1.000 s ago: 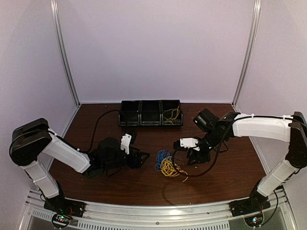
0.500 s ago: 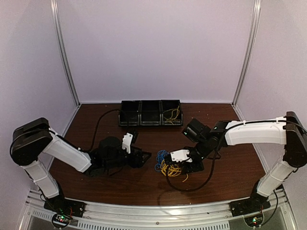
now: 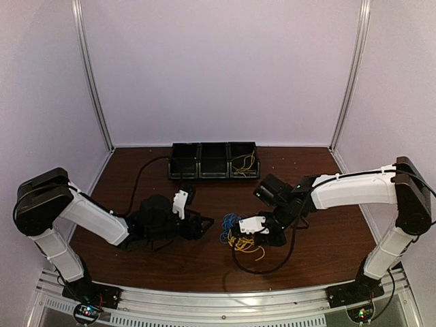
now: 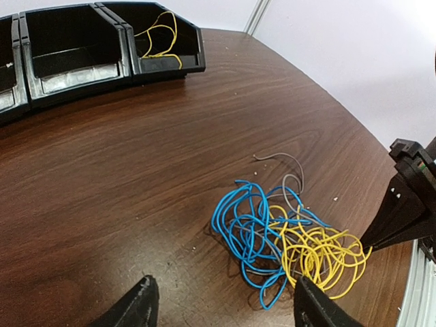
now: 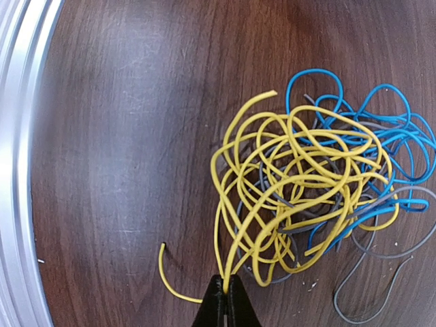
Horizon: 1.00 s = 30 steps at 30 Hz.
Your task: Untangle the cables
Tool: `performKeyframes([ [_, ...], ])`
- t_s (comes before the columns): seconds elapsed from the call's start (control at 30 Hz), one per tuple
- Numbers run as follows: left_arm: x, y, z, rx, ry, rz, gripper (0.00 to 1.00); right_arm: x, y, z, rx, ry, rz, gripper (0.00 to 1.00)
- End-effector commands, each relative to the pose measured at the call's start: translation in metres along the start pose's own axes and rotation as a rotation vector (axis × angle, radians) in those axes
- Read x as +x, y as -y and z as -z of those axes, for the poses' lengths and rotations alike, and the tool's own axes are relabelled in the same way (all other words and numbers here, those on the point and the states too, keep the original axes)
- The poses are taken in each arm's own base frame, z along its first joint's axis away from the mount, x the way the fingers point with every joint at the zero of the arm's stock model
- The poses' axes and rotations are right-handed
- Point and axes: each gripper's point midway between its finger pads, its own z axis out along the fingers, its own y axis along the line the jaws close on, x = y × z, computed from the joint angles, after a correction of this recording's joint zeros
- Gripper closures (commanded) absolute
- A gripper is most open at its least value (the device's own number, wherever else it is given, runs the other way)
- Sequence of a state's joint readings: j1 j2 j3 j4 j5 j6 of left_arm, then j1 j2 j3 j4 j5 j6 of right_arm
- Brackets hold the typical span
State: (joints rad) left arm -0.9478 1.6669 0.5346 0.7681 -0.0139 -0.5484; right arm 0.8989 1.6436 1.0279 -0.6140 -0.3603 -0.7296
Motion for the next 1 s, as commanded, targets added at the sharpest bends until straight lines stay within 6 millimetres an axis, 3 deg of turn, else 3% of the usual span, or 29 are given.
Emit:
performKeyframes([
  [0.0,-0.016,0.011,0.006,0.050,0.055,-0.025,0.31,-0.015,0.010,0.016,0.059,0.024,0.014,1.00],
  [0.1,-0.024,0.028,0.015,0.141,0.085,-0.091,0.31,-0.031,0.020,0.041,0.104,0.056,0.031,1.00],
  [0.27,-0.052,0.071,0.044,0.315,0.231,-0.241,0.29,-0.067,0.031,0.084,0.151,0.156,0.052,1.00],
  [0.47,-0.070,0.121,0.053,0.381,0.315,-0.387,0.28,-0.105,0.037,0.123,0.156,0.265,0.070,1.00],
  [0.6,-0.084,0.127,0.050,0.385,0.389,-0.375,0.31,-0.125,0.038,0.144,0.148,0.320,0.088,1.00],
  [0.77,-0.095,0.118,0.030,0.319,0.465,-0.340,0.40,-0.145,0.036,0.167,0.126,0.391,0.100,1.00],
  [0.97,-0.083,0.119,-0.005,0.337,0.485,-0.318,0.51,-0.178,0.040,0.216,0.140,0.528,0.125,1.00],
])
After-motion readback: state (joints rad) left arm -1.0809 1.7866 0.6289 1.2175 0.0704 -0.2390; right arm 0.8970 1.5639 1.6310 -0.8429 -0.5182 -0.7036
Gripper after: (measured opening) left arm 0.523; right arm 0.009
